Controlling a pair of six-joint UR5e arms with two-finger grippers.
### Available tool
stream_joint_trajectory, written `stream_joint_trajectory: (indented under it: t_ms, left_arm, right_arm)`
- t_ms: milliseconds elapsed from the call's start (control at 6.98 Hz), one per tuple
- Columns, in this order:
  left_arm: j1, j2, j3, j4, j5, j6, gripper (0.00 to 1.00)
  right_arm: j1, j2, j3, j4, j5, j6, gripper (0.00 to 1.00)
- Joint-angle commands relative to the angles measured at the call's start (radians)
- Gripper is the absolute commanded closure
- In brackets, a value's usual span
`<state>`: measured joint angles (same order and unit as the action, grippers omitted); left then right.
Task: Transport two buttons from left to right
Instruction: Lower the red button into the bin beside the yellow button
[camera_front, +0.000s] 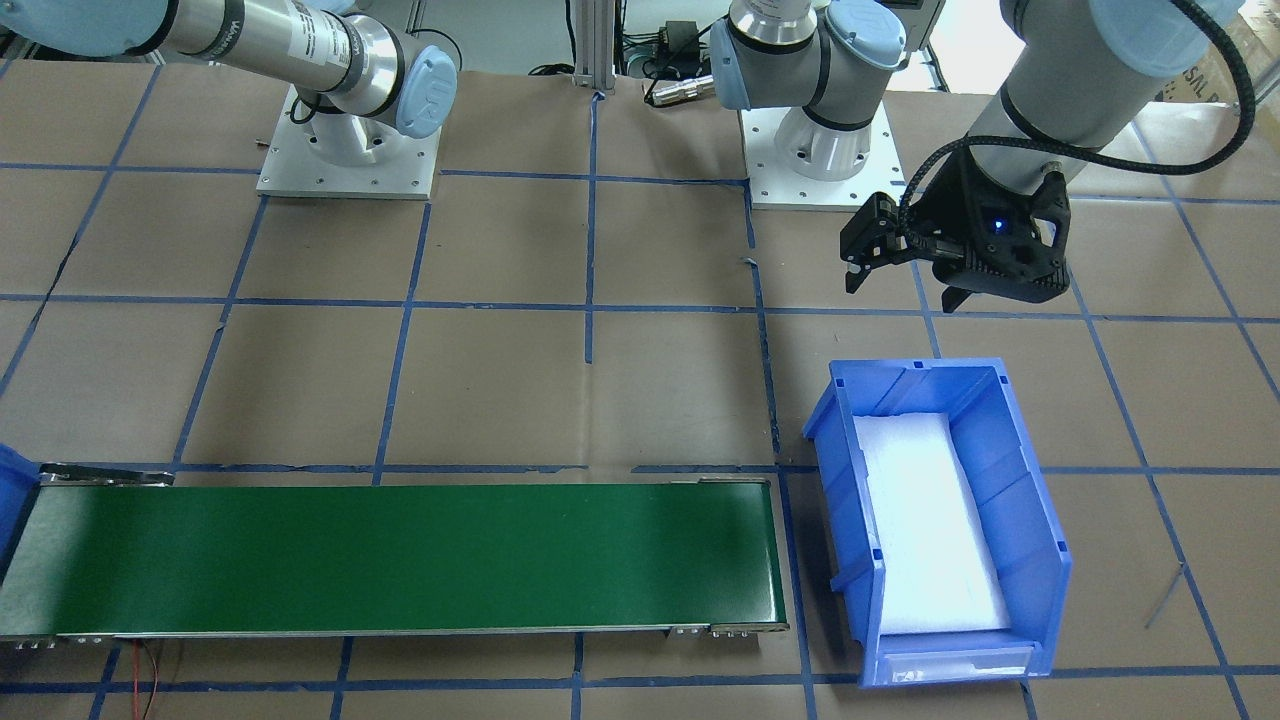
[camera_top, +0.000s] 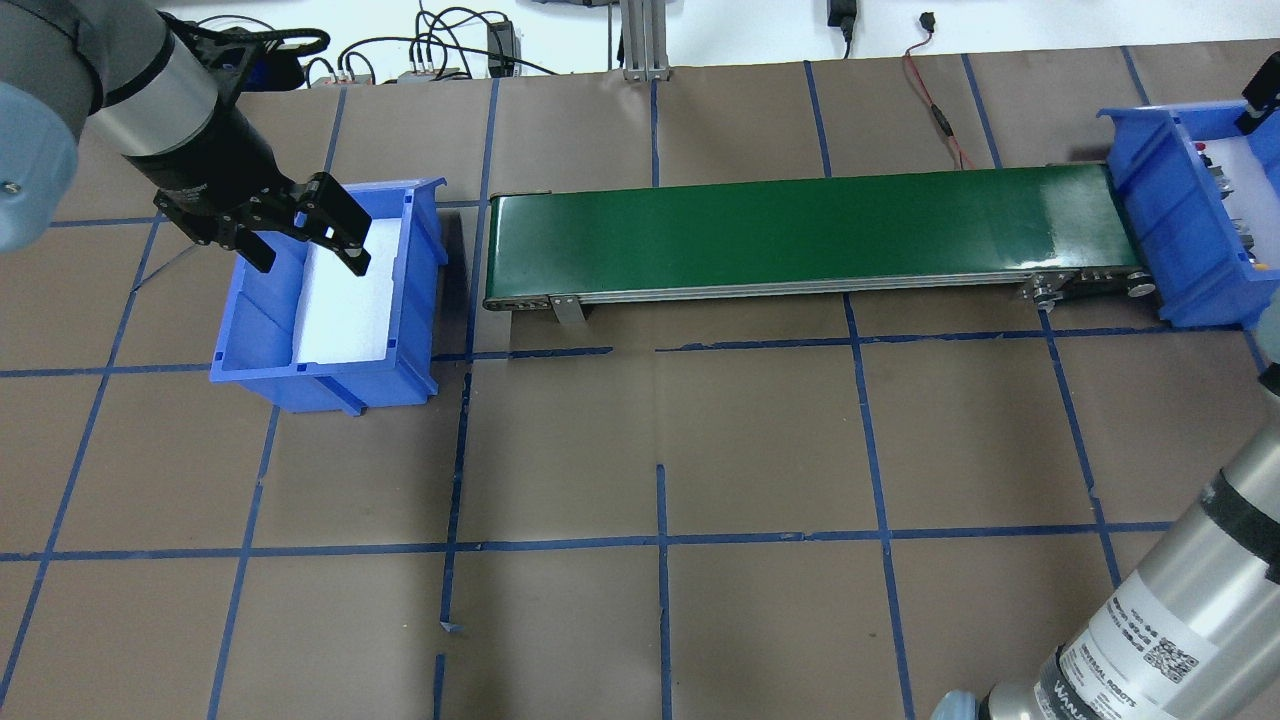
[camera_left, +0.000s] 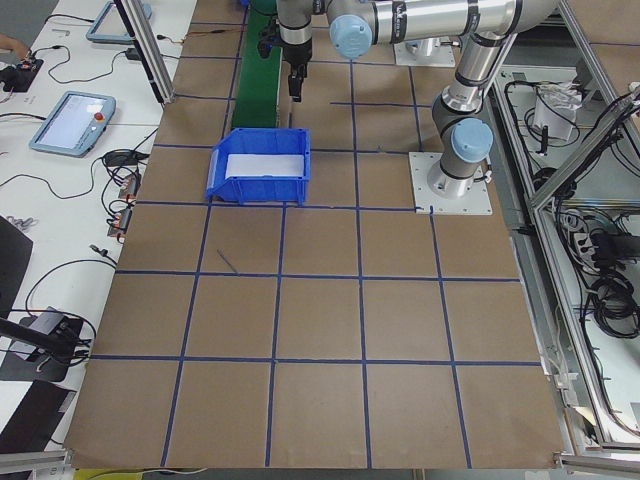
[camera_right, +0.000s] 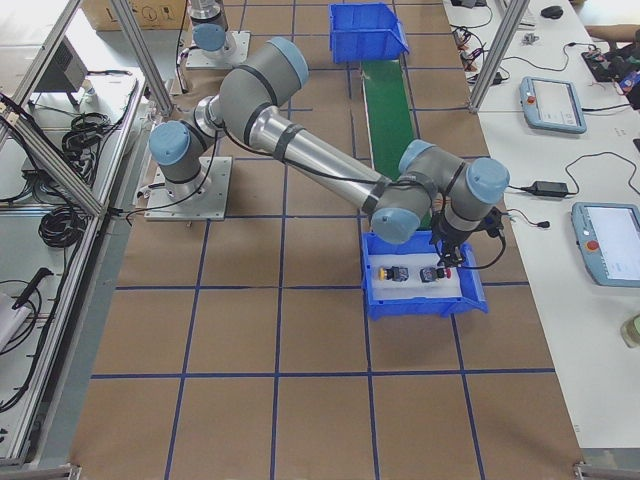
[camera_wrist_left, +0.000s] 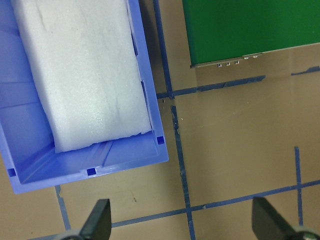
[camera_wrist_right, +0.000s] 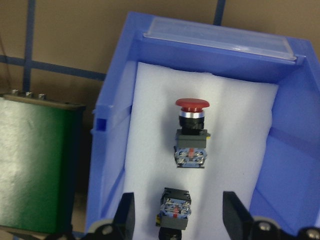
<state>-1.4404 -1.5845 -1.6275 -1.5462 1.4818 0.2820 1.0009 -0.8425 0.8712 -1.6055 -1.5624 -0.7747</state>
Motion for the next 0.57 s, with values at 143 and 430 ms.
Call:
stream_joint_trajectory:
  t_ms: [143, 430]
  left_arm:
    - [0.000, 0.000, 0.000, 0.000, 0.000, 0.002, 0.00]
    - [0.000, 0.000, 0.000, 0.000, 0.000, 0.002, 0.00]
  right_arm:
    - [0.146, -0.134, -0.006, 0.087, -0.001, 0.018, 0.00]
    - [0.261, -0.202, 0.006, 0.166, 0.001, 0.101, 0.00]
